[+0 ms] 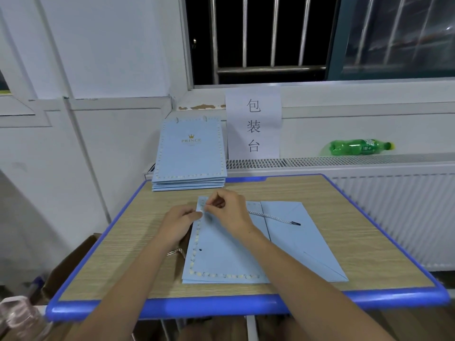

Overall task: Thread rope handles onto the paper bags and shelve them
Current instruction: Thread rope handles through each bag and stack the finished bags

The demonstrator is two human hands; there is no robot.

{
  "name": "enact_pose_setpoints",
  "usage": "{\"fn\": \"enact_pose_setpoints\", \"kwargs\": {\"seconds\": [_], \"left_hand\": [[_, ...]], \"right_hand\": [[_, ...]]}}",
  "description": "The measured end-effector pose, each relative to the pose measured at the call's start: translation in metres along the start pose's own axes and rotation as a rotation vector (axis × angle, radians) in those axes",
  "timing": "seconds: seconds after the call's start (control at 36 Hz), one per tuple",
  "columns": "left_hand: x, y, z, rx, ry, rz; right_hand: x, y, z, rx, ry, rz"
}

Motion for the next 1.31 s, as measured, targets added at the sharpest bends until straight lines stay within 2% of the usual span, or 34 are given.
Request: {"fn": "enact_pose_setpoints", "kwargs": {"seconds": [0.11,0.17,0.22,0.28,0.33,0.42,0.58,0.69,0.94,1.08,1.31], "left_hand": [[-0.005,-0.003,-0.005,-0.049,-0.013,-0.022],[-0.003,-0.003,0.001,-0.148,-0.093,-0.027],[0.000,-0.003,0.004,-0.139,-0.126,-0.017],[0.001,-0.006,-0.002,-0.097,-0.070,0.005],[-0.006,-0.005,-0.013,-0.065,0.076,0.069],[-0.016,-0.001,-0.020,0.156,0.253,0.077],[-0.014,-0.003,-0.025,0.262,0.266,-0.056],[-0.014,0.000,-0.026,0.365,0.279,-0.063],[-0.021,0.002,-0.039,0.485,0.372,-0.034],[-0.023,0.000,-0.038,0.412,0.386,0.014],[-0.018,0.002,-0.031,0.450,0.382,0.016]], "right_hand": [[-0.002,-0.001,-0.004,0.085,0.043,0.018],[-0.002,-0.003,-0.007,0.148,0.086,0.008],[-0.003,-0.002,-0.010,0.206,0.124,0.004],[-0.004,-0.002,-0.010,0.239,0.143,0.005],[-0.006,-0.003,-0.010,0.265,0.155,0.007],[-0.007,-0.003,-0.011,0.296,0.180,0.020],[-0.007,0.000,-0.011,0.302,0.193,0.030],[-0.008,0.001,-0.010,0.176,0.146,0.038],[-0.012,0.010,0.002,-0.398,-0.109,0.213],[-0.014,0.010,0.002,-0.459,-0.123,0.225],[-0.015,0.015,0.001,-0.623,-0.150,0.242]]}}
Point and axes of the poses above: each hand's wrist, its own x-axis towards the middle knuckle, its own y-axis out of the palm, z = x × y, the point moved 8 cm from there along x, towards the middle knuckle, and after that the axes turned 13 degrees about x, right-handed, at the moved point
